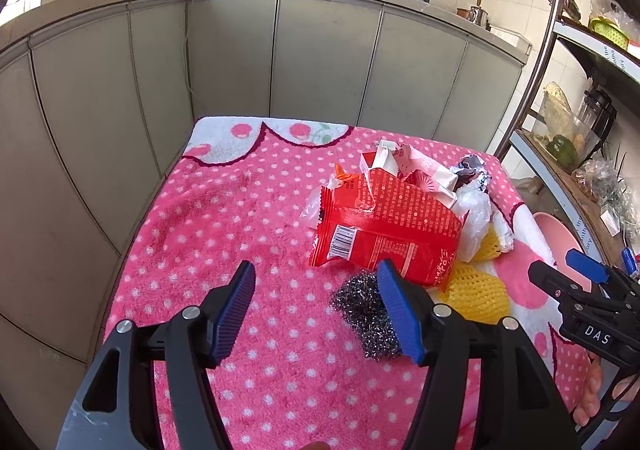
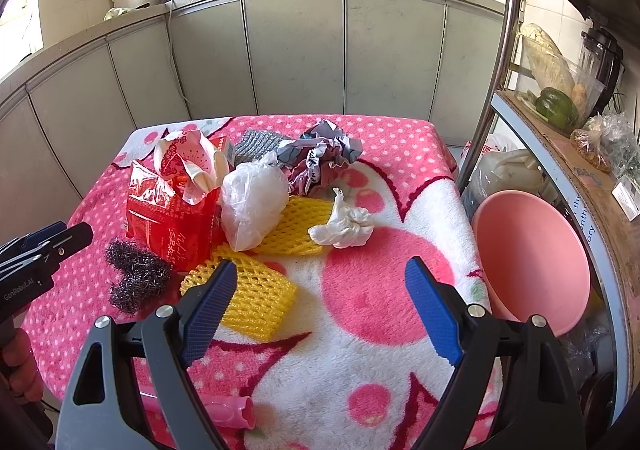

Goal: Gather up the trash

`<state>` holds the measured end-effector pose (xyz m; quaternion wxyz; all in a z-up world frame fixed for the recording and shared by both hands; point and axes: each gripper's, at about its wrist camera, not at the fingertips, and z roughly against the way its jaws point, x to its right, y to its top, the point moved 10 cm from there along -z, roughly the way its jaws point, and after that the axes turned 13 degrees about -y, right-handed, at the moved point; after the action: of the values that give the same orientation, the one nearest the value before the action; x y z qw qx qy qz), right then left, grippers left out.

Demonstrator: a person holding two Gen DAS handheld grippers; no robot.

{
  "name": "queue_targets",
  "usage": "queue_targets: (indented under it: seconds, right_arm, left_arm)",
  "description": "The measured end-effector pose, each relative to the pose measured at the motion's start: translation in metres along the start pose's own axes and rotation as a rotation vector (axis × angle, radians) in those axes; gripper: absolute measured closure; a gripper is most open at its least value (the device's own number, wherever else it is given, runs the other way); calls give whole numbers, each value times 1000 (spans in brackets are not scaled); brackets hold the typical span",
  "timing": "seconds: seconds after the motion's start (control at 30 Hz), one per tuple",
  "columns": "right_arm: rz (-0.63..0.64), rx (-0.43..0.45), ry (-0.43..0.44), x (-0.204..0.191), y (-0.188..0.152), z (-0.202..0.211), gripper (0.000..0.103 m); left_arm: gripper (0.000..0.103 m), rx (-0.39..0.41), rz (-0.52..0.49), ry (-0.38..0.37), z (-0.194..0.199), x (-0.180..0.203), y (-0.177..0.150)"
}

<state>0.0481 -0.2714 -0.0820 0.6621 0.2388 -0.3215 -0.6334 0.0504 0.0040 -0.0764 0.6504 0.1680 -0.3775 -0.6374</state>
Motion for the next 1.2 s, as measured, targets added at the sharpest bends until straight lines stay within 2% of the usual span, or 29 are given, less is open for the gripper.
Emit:
queue_targets:
  seconds: [0.2, 1.2]
  right_arm:
    - [-8, 2, -1, 1, 0, 1, 17]
    - [-41, 13, 14, 10, -3, 5, 17]
  left_arm:
    - [36, -6, -4, -10, -3, 1, -2]
    - [36, -26, -21, -1, -5, 8, -5]
